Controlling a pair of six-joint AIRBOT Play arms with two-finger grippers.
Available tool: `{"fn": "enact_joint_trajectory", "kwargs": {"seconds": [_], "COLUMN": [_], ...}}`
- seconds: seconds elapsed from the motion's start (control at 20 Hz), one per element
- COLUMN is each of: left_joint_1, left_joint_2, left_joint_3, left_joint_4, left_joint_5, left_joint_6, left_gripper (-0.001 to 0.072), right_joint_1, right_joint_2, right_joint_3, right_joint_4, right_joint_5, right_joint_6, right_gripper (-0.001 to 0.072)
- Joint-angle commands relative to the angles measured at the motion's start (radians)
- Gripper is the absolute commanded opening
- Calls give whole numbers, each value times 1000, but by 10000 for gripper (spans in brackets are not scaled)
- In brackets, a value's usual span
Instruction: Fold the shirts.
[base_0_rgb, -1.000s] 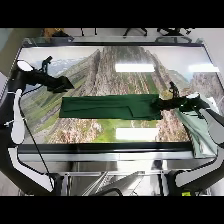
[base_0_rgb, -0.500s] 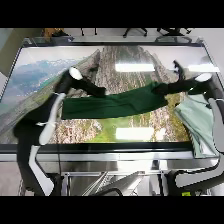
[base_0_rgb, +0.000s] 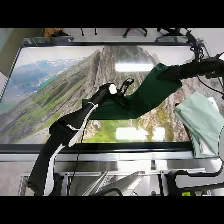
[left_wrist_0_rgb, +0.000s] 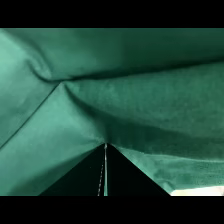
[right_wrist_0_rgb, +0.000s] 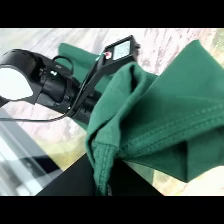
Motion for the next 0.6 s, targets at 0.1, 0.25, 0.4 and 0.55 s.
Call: {"fn": "enact_joint_trajectory", "kwargs": {"seconds": [0.1, 0.25, 0.4, 0.55], "left_joint_1": [158, 333, 488, 578], "left_joint_2": [269, 495, 678, 789], "left_joint_3": [-48, -47, -47, -47], "left_joint_4": [-2, -2, -2, -2], "left_joint_5": [-267, -425, -444, -446], "left_joint_6": [23, 19, -5, -12], "left_gripper": [12, 12, 12, 12], "right_joint_1": [100, 277, 527, 797], "right_joint_2": [1, -29, -114, -281], "right_joint_3": [14, 14, 14, 14], "right_joint_4": [-24, -23, -20, -12], "right_joint_5": [15, -146, -362, -671], "right_joint_6": [50, 56, 58, 69], "right_gripper": [20, 20, 20, 133]}}
